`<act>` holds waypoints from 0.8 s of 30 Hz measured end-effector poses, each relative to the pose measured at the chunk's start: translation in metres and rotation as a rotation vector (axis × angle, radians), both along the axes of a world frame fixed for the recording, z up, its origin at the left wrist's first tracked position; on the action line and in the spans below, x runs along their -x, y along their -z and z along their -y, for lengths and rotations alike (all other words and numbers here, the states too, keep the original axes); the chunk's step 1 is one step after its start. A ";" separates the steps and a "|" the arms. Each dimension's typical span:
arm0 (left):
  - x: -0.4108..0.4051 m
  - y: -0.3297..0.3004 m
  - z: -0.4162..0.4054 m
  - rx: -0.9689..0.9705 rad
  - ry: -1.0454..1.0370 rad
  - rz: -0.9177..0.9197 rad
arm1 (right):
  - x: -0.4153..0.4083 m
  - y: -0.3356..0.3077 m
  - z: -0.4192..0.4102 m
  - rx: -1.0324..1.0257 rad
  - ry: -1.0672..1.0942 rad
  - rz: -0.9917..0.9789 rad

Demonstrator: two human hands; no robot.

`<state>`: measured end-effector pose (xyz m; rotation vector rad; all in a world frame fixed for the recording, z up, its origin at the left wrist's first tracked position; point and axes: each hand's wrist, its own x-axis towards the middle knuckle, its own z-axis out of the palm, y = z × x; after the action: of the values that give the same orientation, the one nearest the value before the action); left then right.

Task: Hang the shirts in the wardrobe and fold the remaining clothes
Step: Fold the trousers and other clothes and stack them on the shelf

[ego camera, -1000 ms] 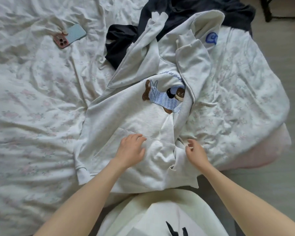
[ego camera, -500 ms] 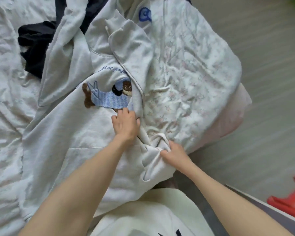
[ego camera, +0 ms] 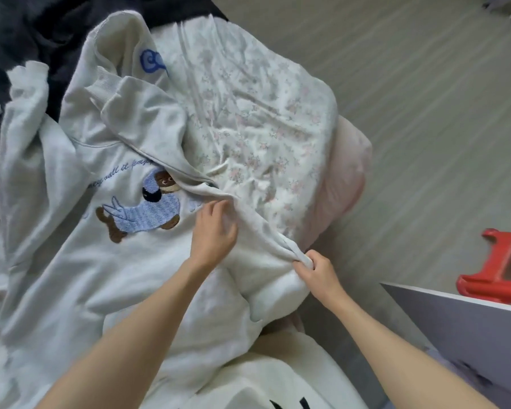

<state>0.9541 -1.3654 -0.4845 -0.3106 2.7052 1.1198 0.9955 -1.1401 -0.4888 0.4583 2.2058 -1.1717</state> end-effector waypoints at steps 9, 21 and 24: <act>0.013 0.008 -0.033 0.580 0.602 0.123 | -0.004 0.007 -0.025 -0.720 -0.313 -0.003; 0.008 -0.008 0.052 0.216 -0.186 -0.049 | 0.066 0.000 0.081 -0.266 -0.446 -0.135; 0.026 -0.012 0.078 -0.053 -0.521 0.082 | 0.090 -0.006 0.115 -0.205 -0.514 -0.215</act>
<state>0.9277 -1.4435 -0.4726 -1.0721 2.5828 1.2595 0.9057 -1.2552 -0.4830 -0.1652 2.4359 -0.7489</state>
